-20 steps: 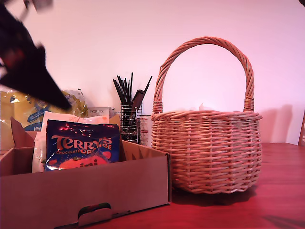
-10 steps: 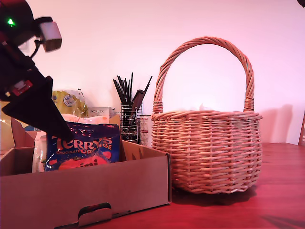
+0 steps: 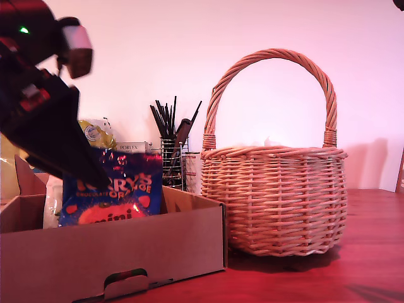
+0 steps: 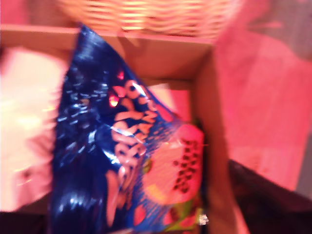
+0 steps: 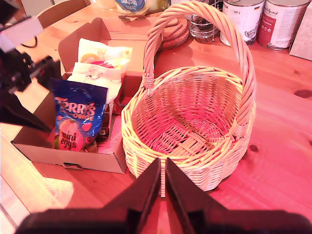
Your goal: Move the bags of Easter eggs from the cardboard box on the left into the woven basket on the right side.
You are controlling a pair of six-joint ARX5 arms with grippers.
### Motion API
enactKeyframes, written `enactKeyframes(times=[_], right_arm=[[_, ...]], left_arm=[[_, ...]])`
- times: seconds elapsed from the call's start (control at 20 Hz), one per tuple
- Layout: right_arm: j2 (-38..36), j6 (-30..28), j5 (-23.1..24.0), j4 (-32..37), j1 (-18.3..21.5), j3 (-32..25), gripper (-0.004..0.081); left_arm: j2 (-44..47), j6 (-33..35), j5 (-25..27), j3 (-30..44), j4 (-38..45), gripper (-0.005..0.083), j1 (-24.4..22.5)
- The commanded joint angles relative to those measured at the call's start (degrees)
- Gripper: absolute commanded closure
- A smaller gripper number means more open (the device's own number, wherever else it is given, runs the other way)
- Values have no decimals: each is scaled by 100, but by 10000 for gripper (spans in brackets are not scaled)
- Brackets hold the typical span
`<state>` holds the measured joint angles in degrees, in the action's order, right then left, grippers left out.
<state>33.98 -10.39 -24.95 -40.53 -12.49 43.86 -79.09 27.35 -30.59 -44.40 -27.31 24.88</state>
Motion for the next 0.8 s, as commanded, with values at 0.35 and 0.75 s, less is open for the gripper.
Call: enactKeyframes(times=[0.35,0.75], right_arm=[[0,-13,0,42,-22,-24,783],[-2,-13,0,39,-22,-24,783]], left_arm=[[-846,4,-37,98,487,455,48],[-1191,0,-44,31,592,670,111]])
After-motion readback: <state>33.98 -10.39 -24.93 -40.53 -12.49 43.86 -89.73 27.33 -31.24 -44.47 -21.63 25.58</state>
